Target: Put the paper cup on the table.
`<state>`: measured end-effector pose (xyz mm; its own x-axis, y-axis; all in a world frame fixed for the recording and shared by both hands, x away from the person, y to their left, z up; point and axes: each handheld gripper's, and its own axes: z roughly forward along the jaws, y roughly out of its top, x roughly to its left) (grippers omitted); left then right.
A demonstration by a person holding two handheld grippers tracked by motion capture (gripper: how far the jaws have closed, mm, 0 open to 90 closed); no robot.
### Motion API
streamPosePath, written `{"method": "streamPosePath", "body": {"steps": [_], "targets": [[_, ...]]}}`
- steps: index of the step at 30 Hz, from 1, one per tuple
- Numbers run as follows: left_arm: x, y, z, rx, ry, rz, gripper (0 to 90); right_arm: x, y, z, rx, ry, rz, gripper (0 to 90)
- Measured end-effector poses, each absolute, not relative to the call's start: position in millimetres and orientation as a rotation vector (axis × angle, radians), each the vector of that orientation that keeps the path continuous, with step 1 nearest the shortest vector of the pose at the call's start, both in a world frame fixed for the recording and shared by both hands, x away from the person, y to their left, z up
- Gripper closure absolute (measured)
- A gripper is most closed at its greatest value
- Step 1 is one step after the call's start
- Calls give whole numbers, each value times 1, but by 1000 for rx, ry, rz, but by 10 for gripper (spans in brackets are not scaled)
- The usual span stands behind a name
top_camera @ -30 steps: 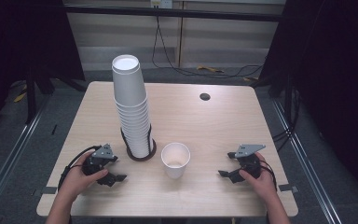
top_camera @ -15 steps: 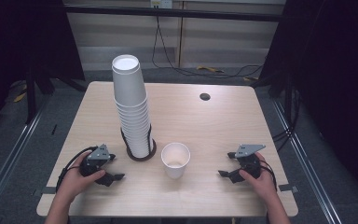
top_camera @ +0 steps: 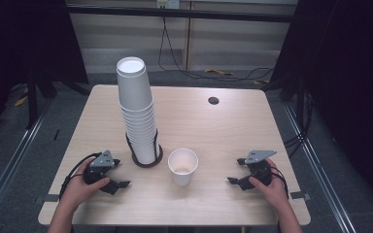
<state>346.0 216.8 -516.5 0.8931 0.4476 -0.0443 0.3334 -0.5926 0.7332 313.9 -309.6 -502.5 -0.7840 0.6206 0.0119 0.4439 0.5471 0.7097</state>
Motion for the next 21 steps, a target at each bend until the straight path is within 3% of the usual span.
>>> {"method": "streamPosePath", "body": {"steps": [8, 13, 21], "targets": [[346, 216, -517, 2260, 559, 191, 59, 314, -310, -502, 893, 2544, 1064, 139], [347, 213, -518, 2258, 600, 197, 0, 314, -310, -502, 894, 2543, 1064, 138], [347, 212, -518, 2258, 620, 208, 0, 314, -310, -503, 894, 2542, 1063, 137]]}}
